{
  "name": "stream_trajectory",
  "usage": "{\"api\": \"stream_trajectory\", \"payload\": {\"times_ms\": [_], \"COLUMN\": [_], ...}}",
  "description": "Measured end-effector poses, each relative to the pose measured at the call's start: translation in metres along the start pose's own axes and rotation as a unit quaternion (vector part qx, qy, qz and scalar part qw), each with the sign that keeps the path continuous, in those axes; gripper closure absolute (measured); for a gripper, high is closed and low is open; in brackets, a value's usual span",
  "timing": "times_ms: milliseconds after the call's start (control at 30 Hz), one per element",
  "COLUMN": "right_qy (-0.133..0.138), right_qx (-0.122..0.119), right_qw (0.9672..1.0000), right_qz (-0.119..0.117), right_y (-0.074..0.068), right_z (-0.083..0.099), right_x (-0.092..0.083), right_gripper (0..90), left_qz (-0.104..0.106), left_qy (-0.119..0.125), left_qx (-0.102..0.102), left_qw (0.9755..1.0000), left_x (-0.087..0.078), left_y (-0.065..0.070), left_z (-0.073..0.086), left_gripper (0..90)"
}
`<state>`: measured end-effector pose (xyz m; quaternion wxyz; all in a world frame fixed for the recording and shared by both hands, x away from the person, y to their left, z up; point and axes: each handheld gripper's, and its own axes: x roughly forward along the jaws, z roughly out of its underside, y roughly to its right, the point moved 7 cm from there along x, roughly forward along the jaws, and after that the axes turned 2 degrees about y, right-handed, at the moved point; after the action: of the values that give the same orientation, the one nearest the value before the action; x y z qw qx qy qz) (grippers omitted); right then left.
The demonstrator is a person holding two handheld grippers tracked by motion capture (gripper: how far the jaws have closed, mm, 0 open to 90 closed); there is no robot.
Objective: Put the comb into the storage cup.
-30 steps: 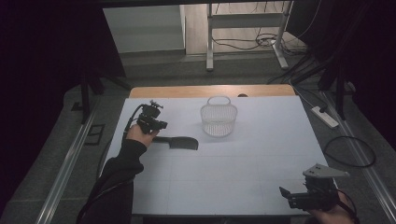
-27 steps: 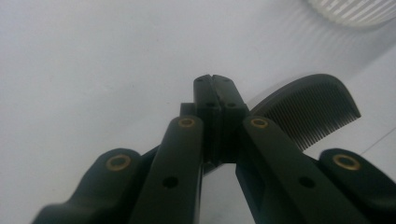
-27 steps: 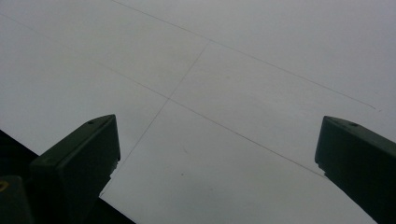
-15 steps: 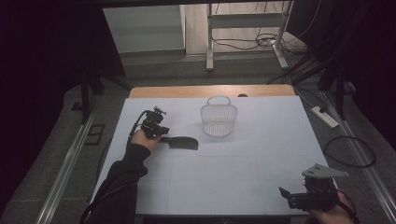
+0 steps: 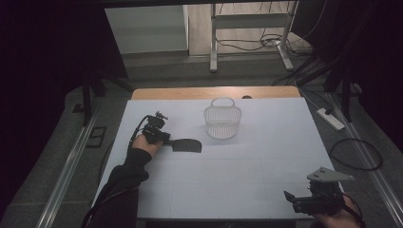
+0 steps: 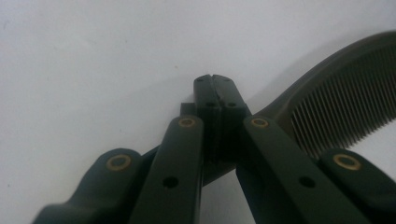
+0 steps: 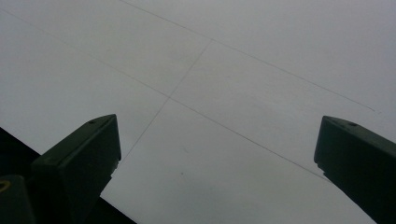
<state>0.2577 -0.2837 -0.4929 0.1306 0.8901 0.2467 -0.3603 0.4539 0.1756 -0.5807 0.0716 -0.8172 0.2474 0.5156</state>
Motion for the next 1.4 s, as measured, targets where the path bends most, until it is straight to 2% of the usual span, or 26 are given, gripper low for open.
{"api": "stream_trajectory", "payload": {"times_ms": [267,667,867,1233,1400], "right_qy": [-0.002,-0.002,-0.002,-0.005,-0.005], "right_qx": [-0.002,-0.006,-0.007,-0.015,-0.016], "right_qw": [1.0000,1.0000,1.0000,0.9999,0.9999], "right_qz": [0.001,0.003,0.003,0.000,0.000], "right_y": [0.000,-0.001,-0.001,-0.003,-0.004], "right_z": [0.000,0.000,0.000,0.000,0.000], "right_x": [0.000,0.000,0.000,0.001,0.001], "right_gripper": [1.1,1.2,1.3,1.7,1.7], "left_qz": [0.008,0.016,0.018,0.030,0.028], "left_qy": [-0.008,-0.021,-0.028,-0.049,-0.053], "left_qx": [-0.003,0.004,0.012,0.013,0.017], "left_qw": [0.9999,0.9997,0.9994,0.9983,0.9981], "left_x": [-0.006,-0.018,-0.024,-0.035,-0.040], "left_y": [0.002,0.007,0.013,0.029,0.038], "left_z": [0.012,0.036,0.049,0.073,0.085], "left_gripper": [89.0,89.0,89.0,89.0,89.0]}}
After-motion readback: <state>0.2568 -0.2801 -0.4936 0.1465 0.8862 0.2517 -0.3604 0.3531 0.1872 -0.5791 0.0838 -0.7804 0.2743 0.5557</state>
